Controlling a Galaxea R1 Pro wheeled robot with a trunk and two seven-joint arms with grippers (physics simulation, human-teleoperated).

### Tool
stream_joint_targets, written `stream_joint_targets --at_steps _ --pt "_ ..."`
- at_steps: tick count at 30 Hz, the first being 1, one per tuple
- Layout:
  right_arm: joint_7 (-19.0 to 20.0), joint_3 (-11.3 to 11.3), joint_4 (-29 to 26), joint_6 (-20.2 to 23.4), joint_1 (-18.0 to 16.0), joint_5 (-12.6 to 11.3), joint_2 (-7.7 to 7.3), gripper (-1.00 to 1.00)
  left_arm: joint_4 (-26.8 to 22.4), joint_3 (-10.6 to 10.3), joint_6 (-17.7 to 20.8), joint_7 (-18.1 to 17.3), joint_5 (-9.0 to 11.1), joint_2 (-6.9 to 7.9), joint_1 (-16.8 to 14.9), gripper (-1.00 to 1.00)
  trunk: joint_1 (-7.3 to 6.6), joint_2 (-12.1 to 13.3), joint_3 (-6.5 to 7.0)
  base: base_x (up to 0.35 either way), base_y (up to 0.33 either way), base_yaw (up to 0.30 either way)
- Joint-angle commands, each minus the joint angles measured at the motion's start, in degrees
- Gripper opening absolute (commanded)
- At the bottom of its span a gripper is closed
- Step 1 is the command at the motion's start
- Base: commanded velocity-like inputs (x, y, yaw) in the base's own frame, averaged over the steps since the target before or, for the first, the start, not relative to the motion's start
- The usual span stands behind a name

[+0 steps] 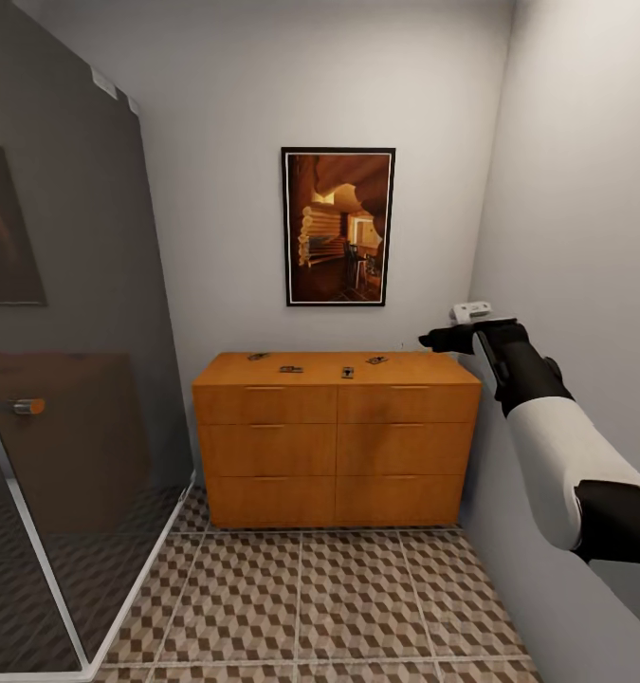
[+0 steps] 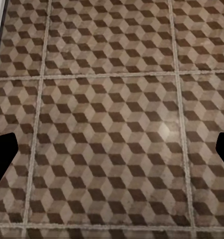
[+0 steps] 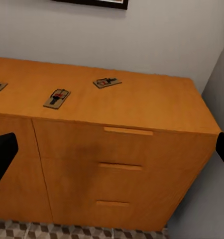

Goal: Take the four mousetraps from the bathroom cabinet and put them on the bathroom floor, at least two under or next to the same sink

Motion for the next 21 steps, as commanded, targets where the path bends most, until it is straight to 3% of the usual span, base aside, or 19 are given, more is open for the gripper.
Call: stream_joint_targets --at_steps 1,21 --pt "0.31 -0.3 -0.06 0.19 -0.04 0.59 0.05 1.0 0.1 -0.2 -0.19 0.29 -0.01 0.03 -0.04 1.0 0.0 -0.04 -0.07 0.0 0.0 0.0" --pt "-0.44 -0.74 2.87 -2.19 -0.04 0.58 0.13 1.0 0.53 -0.18 -0.28 0.29 -0.04 0.04 -0.04 1.0 0.0 -0.04 -0.07 0.0 0.0 0.0"
